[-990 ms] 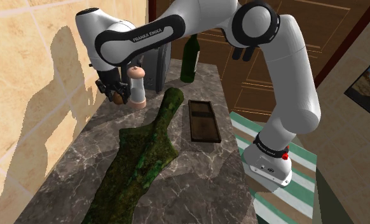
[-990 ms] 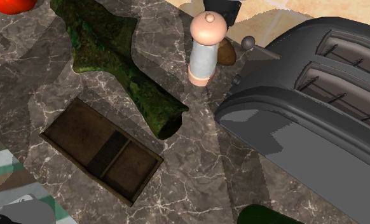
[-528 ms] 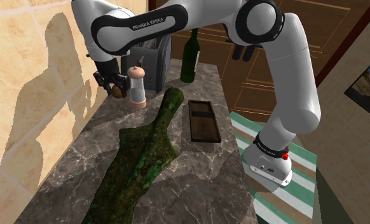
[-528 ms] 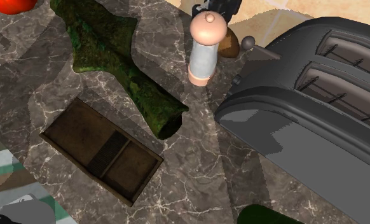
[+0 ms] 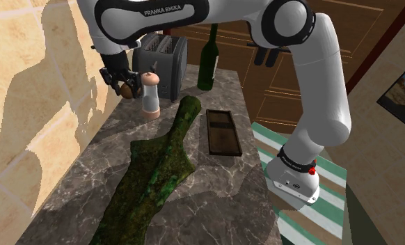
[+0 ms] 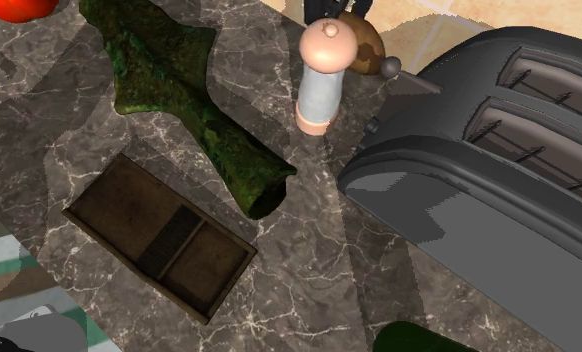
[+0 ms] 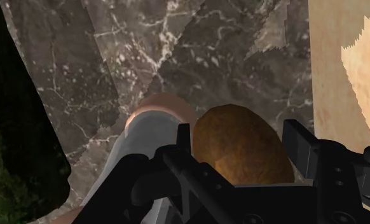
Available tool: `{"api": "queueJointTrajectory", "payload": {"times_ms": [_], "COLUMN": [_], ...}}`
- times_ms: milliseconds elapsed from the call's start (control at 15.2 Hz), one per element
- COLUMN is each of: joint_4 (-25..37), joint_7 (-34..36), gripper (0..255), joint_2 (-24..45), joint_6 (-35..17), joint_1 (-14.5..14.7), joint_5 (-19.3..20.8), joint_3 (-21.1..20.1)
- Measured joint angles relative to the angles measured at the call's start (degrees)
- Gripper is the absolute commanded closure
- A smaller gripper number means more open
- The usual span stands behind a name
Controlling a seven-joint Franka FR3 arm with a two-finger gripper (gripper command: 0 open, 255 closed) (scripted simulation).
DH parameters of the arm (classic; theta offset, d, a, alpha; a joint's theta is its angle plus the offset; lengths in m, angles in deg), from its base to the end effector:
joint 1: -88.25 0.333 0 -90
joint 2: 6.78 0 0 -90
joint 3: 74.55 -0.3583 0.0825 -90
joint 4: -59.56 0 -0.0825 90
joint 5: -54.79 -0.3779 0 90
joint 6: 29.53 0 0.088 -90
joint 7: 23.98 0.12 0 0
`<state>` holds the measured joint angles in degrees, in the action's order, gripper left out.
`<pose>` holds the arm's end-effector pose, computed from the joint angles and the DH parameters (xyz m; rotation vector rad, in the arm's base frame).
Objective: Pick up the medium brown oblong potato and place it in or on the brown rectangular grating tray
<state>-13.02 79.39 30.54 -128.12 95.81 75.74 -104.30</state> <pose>0.6514 0.3277 0.4209 2.5310 -1.6385 0.0072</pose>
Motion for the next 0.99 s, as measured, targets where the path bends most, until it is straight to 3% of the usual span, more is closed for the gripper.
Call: {"api": "queueJointTrajectory", "payload": {"times_ms": [528,990], "joint_4": [5.43,-20.89], "joint_7": [-0.82,-1.7], "gripper": [255,255], "joint_2": [-0.39,-18.24], "joint_6": [5.53,-4.09], "joint_1": [0.98,-7.83], "joint_5": [-0.4,-7.01], "joint_3": [-0.22,-3.44]}}
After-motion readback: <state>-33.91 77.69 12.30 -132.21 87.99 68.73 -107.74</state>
